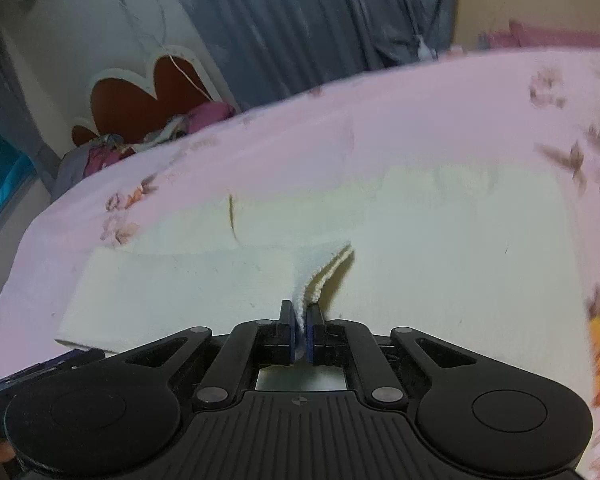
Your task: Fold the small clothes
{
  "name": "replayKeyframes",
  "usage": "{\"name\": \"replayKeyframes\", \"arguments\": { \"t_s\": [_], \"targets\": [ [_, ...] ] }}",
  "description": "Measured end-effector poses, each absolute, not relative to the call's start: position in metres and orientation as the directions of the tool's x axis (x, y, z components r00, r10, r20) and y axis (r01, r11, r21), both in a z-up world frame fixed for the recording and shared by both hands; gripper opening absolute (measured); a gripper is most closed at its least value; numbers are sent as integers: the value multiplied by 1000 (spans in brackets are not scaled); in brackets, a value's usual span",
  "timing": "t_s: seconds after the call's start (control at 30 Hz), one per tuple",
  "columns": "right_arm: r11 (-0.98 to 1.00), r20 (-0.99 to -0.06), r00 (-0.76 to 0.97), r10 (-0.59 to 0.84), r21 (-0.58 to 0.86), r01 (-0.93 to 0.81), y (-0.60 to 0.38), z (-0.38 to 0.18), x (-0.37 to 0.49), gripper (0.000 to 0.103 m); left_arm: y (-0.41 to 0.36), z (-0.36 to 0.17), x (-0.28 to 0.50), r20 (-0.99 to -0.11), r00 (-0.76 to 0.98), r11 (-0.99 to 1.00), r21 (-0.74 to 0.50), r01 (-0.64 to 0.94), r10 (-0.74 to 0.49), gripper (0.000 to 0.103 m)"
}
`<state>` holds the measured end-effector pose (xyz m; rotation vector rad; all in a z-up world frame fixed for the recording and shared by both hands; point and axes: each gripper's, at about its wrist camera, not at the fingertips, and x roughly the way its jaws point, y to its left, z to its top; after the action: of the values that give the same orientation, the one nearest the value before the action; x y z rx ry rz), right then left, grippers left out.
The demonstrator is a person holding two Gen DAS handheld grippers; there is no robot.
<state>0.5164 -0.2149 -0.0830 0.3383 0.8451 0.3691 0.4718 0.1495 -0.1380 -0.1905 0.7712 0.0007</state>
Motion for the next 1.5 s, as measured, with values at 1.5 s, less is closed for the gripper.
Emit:
{"name": "replayKeyframes", "arguments": {
  "t_s": [1.5],
  "targets": [
    [968, -654, 736, 175, 251, -7, -302, -70, 454, 16, 147, -104, 460, -626, 763, 983, -168, 67, -159, 47]
  ]
}}
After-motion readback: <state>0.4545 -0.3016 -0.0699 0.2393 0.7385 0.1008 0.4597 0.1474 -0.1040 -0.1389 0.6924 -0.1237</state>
